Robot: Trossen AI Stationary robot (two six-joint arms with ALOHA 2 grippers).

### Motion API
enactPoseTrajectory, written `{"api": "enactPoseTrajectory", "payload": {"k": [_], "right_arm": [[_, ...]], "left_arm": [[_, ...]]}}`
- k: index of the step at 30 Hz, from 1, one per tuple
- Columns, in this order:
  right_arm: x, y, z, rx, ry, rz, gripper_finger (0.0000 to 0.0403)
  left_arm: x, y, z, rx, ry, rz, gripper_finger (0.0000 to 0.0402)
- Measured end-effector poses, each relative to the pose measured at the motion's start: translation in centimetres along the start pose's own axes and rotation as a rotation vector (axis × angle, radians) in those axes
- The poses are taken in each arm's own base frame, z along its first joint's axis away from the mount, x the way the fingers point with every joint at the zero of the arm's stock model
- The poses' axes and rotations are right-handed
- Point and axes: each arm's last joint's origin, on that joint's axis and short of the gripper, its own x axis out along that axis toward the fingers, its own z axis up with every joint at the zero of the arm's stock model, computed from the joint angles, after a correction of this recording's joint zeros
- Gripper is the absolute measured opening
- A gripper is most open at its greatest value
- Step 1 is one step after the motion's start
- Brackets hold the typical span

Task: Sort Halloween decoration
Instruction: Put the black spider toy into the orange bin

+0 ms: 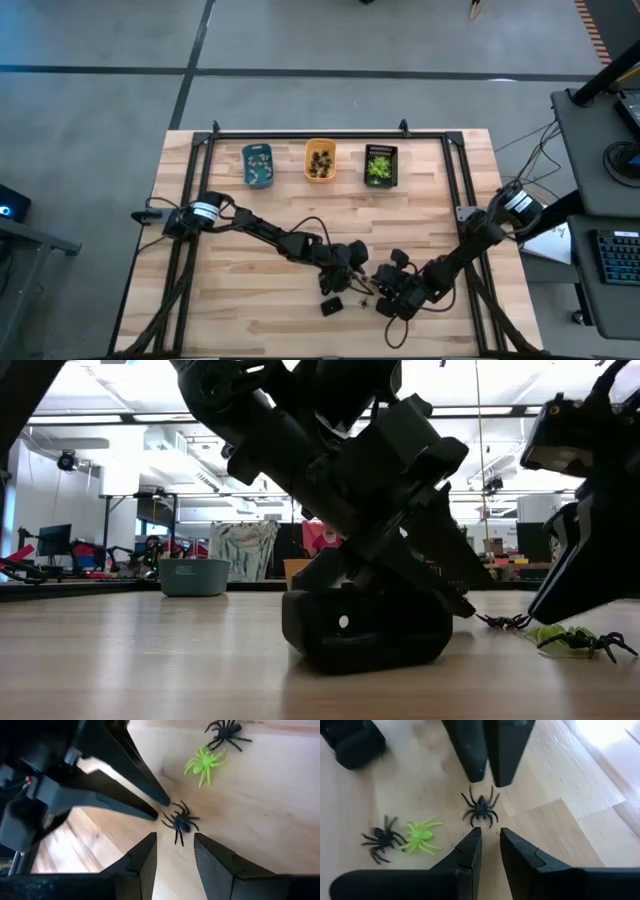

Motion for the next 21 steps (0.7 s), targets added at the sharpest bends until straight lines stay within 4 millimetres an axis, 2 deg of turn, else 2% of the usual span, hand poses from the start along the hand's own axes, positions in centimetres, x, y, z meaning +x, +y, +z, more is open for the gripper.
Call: {"api": "enactPoseTrajectory", "payload": {"k": [4, 11, 21], "right_arm": [[-0.8, 0.2, 0.3, -0.002, -0.021, 0.023, 0.0063], [-2.2, 0.5, 0.9, 0.0, -0.066, 0.055, 0.0063], [-2.5, 0.7, 1.2, -0.025, -0.087, 0.062, 0.0063]], "left_arm": [[-0.7, 0.6, 0.0, -0.041, 0.008, 0.01, 0.0113], [-2.7, 2.8, 0.5, -0.161, 0.002, 0.067, 0.0113], [-7.6, 5.7, 2.3, -0.364, -0.052, 0.134, 0.0113]]}}
